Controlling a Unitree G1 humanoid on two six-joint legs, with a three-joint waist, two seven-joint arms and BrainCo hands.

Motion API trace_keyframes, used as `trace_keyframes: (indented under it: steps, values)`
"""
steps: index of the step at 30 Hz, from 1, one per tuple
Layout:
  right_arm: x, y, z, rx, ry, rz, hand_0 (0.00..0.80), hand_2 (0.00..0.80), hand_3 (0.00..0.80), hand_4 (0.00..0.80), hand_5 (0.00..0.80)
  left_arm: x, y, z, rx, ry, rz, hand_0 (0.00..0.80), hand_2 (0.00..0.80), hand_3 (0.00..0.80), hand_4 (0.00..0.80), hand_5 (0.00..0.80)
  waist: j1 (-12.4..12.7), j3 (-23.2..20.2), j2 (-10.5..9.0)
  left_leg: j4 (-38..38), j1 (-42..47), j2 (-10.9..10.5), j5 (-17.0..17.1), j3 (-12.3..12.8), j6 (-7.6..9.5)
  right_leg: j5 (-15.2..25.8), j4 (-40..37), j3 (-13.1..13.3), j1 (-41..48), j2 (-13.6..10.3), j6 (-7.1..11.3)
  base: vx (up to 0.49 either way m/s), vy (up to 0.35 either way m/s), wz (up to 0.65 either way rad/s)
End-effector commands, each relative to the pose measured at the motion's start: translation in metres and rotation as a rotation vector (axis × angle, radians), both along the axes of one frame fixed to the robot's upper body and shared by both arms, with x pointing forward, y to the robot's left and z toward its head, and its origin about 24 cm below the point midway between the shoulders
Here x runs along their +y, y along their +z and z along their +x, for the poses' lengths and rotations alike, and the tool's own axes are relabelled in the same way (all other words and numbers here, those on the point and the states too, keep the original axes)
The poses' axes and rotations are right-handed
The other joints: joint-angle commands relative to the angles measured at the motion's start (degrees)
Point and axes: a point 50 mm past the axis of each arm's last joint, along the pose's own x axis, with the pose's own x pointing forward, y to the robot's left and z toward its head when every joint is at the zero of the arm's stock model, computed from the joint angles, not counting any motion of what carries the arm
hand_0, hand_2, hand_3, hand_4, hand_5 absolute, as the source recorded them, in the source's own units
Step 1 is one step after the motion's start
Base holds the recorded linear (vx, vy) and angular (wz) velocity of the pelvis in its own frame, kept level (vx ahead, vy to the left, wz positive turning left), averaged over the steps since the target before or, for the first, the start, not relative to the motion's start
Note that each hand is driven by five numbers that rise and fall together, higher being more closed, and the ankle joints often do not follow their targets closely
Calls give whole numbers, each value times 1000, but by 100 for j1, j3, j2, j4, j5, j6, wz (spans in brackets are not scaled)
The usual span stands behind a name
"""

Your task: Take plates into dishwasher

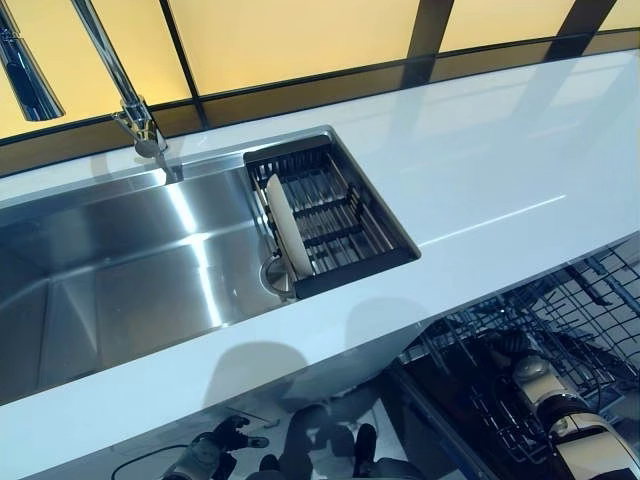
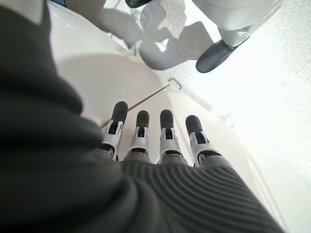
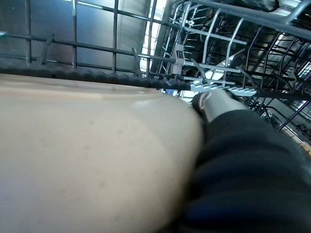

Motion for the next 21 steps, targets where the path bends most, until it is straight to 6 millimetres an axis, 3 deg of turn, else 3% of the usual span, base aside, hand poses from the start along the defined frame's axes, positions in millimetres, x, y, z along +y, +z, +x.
trace_keyframes:
  steps: [1,3,4,21]
  values:
    - [14,-29,-21,155,18,47,433,433,433,433,433,2,12,32,-77,-43,20,0,0,0,0,0,136,205,-218,-151,-317,-36,592,65,-18,-438,256,201,297,-155,346,0,0,0]
    - [14,-29,-21,155,18,48,216,216,216,216,216,2,12,32,-76,-42,21,0,0,0,0,0,138,201,-225,-151,-313,-36,584,68,-14,-440,250,201,303,-153,346,0,0,0]
    - [14,-29,-21,152,18,46,0,0,0,0,0,2,12,31,-75,-42,21,0,0,0,0,0,142,197,-229,-150,-312,-33,582,73,-13,-441,249,202,305,-154,348,0,0,0]
    - [15,-27,-20,108,15,30,0,0,0,0,0,4,9,26,-62,-36,24,0,0,0,0,0,154,167,-269,-157,-251,-21,560,87,4,-446,246,222,360,-154,358,0,0,0]
